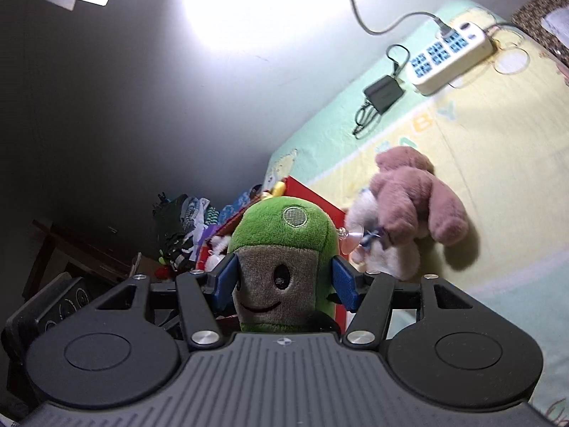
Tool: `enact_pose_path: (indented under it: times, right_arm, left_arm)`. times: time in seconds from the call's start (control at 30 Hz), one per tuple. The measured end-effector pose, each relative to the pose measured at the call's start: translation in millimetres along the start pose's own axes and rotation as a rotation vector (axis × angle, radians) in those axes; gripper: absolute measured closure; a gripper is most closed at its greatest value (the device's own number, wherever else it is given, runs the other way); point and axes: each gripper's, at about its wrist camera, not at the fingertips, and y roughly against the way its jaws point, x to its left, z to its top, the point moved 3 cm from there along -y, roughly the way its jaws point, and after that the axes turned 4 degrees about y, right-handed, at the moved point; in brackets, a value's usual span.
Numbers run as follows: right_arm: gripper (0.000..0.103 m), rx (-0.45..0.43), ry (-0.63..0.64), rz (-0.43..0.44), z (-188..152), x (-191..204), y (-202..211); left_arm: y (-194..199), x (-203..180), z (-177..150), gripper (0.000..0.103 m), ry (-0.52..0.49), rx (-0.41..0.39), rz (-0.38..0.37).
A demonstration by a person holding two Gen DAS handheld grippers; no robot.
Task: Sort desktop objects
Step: 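Carry the green bean plush over the red box with both grippers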
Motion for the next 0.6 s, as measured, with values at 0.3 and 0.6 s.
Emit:
enact_pose_path:
  times: [0.3, 0.6]
  right_arm:
    - [0.043, -0.015, 0.144, 0.108, 10.5, 71.4, -56.2]
    - [0.043, 0.027, 0.238, 0.181, 8.4, 119.5, -126.7]
  left_arm:
    - [58.6, 69.5, 11.9, 0.024, 0.017, -0.145, 0.107]
    - [83.2, 143.1, 10.1, 0.024, 0.062, -0.193, 0.207]
